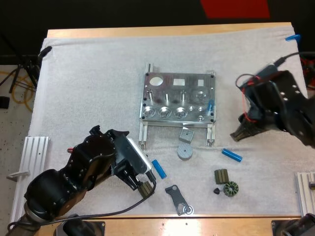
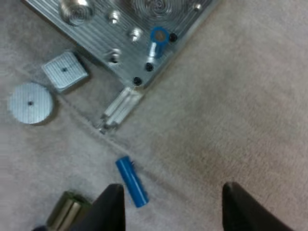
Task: Load cells from right to left
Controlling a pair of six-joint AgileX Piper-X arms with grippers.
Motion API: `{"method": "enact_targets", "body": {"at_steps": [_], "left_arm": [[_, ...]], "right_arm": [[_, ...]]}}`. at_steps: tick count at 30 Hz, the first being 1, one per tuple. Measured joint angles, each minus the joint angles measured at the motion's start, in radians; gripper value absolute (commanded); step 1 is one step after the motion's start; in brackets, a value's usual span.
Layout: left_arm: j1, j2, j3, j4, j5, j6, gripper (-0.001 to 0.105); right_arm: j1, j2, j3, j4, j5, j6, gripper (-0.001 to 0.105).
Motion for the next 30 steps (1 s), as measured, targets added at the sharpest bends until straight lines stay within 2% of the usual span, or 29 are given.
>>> {"method": "enact_targets", "body": {"at_steps": [4,9,17,22,24,28,30], "left_arm": [[0.0,0.0,0.0,0.0,0.011,0.073,0.067],[0.0,0.0,0.0,0.0,0.011,0.208,0.067],[0.0,0.0,0.0,0.0,0.011,0.313,0.067],[0.0,0.0,0.0,0.0,0.081,0.38,0.067],[0.0,0.0,0.0,0.0,0.117,0.446,0.067],[0.0,0.011,0.0,0.0,0.122,0.584,0.067],[0.0,0.039,0.0,-0.002,0.122,0.683,0.067]], "right_arm": [[0.0,-0.05,0.0,0.019,-0.061,0.013,0.046],[0.0,-0.102,0.0,0.046,-0.146,0.039,0.046],[0.0,-0.137,0.0,0.104,-0.324,0.069,0.046],[0.0,-0.154,0.004,0.108,-0.448,0.071,0.046],[0.0,-0.161,0.004,0.108,-0.511,0.071,0.046],[0.0,-0.169,0.004,0.111,-0.596,0.071,0.046],[0.0,-0.173,0.004,0.113,-0.615,0.071,0.046]]}}
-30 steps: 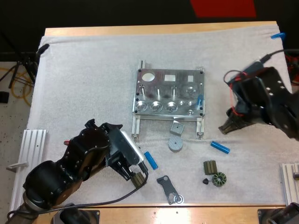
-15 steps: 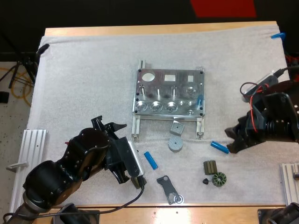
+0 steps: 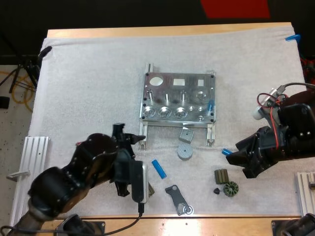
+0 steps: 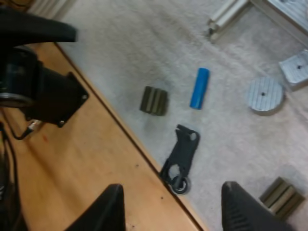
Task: Load cells from right to left
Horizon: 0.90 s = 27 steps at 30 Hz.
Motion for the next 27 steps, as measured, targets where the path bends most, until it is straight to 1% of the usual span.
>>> {"method": "enact_targets", "body": {"at_steps": [1,3,4,6,8,10,12,13,15,20,27], "left_arm": [[0.0,0.011,0.0,0.001,0.0,0.027,0.067],[0.0,0.059,0.0,-0.001,0.0,0.119,0.067],[0.0,0.076,0.0,-0.001,0.0,0.131,0.067],[0.0,0.147,0.0,-0.001,0.0,0.197,0.067],[0.0,0.188,0.0,-0.001,0.0,0.242,0.067],[0.0,0.234,0.0,-0.002,0.0,0.275,0.067],[0.0,0.287,0.0,-0.002,0.0,0.326,0.067],[0.0,0.301,0.0,-0.002,0.0,0.336,0.067],[0.0,0.348,0.0,-0.003,0.0,0.392,0.067],[0.0,0.437,0.0,-0.003,0.0,0.429,0.067],[0.0,0.563,0.0,-0.023,0.0,0.434,0.067]], "right_arm": [[0.0,-0.001,0.0,0.0,-0.004,0.0,0.046],[0.0,-0.003,0.0,0.0,-0.007,0.0,0.046],[0.0,-0.003,0.0,0.0,-0.007,0.0,0.046],[0.0,-0.003,0.0,0.0,-0.01,0.0,0.046],[0.0,-0.003,0.0,0.0,-0.01,0.0,0.046],[0.0,-0.003,0.0,0.0,-0.01,0.0,0.046],[0.0,-0.003,0.0,0.0,-0.01,0.0,0.046],[0.0,-0.003,0.0,0.0,-0.01,0.0,0.046],[0.0,-0.003,0.0,0.0,-0.01,0.0,0.046],[0.0,-0.003,0.0,0.0,-0.01,0.0,0.046],[0.0,-0.003,0.0,0.0,-0.01,-0.005,0.046]]}}
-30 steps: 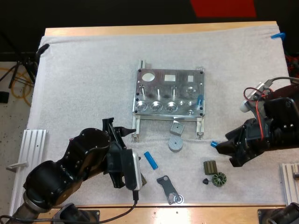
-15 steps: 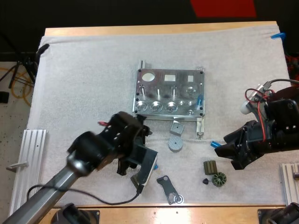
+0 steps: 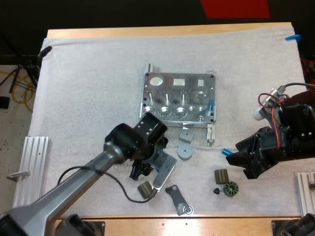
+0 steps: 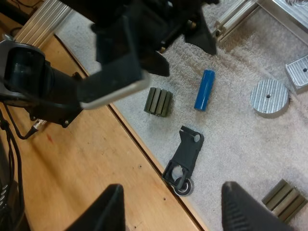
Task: Load cells from right to left
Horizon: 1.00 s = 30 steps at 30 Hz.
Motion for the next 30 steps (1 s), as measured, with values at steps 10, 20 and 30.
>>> {"method": "enact_targets", "body": {"at_steps": [10,20,30], "left_arm": [[0.0,0.114,0.0,-0.005,-0.002,0.0,0.056],[0.034,0.117,0.109,-0.05,-0.014,0.035,0.056],[0.034,0.119,0.133,-0.2,-0.021,0.052,0.056]], "right_arm": [[0.0,0.0,0.0,0.0,0.0,-0.002,0.046],[0.0,0.0,0.0,0.0,0.0,-0.002,0.046],[0.0,0.0,0.0,-0.022,0.0,-0.003,0.046]]}}
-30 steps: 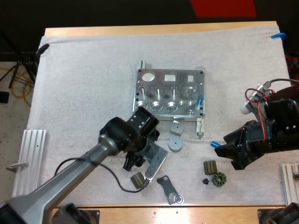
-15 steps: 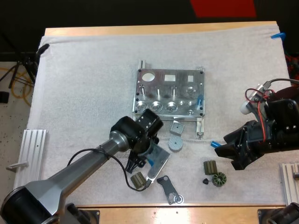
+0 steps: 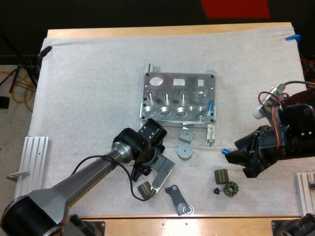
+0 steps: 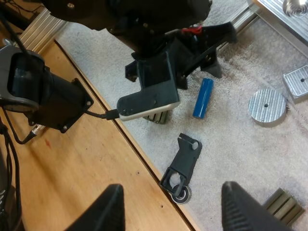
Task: Load cells from right to left
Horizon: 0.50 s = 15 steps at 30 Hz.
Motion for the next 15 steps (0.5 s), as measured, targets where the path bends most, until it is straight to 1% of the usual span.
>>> {"method": "enact_targets", "body": {"at_steps": [6,15], "left_arm": [[0.0,0.003,0.002,-0.019,0.0,0.031,0.056],[0.0,0.068,0.002,-0.027,0.0,0.036,0.056]], "right_arm": [[0.0,0.0,0.0,0.0,0.0,0.005,0.046],[0.0,0.0,0.0,0.0,0.0,0.005,0.046]]}}
